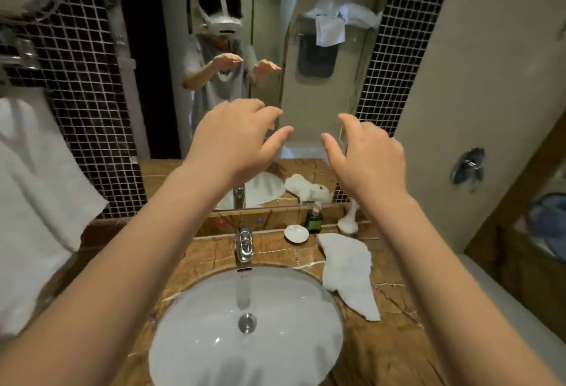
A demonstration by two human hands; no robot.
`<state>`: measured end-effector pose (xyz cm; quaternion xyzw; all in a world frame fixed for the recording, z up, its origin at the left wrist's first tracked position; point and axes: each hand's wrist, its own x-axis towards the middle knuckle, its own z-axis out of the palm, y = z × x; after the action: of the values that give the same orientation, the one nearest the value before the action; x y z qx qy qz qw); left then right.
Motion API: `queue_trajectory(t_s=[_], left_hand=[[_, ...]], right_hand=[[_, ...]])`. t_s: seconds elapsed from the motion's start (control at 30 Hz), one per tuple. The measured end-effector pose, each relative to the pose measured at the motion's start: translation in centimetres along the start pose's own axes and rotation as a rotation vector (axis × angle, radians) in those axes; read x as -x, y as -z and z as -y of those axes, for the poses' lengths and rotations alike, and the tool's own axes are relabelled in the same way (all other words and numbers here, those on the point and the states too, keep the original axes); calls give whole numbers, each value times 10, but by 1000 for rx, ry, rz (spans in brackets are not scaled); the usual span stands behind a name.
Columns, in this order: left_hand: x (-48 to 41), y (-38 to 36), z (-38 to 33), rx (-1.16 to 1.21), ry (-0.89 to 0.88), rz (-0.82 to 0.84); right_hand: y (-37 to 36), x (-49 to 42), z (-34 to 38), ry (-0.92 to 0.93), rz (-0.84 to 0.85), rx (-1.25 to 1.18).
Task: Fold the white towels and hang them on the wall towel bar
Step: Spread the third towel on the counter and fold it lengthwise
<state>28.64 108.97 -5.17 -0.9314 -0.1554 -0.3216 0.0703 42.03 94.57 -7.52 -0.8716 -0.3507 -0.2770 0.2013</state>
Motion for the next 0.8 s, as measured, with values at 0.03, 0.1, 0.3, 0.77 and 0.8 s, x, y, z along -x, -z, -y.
queue_trajectory(t_s=[0.03, 0.1, 0.3, 0.77, 0.8], left_hand=[[-5, -8, -10, 7, -17, 8], [-15, -25, -30, 31, -46, 25], [-32, -76, -81, 108, -128, 69], [-34, -204, -132, 170, -168, 133], [-31, -214, -135, 180, -173, 135]], right_hand=[[0, 1, -13, -18, -4, 7], [-1, 5, -38, -52, -12, 23], [-18, 17, -103, -143, 20, 87], [-100, 47, -180, -224, 149, 86], [-109, 51, -185, -229, 176, 91]])
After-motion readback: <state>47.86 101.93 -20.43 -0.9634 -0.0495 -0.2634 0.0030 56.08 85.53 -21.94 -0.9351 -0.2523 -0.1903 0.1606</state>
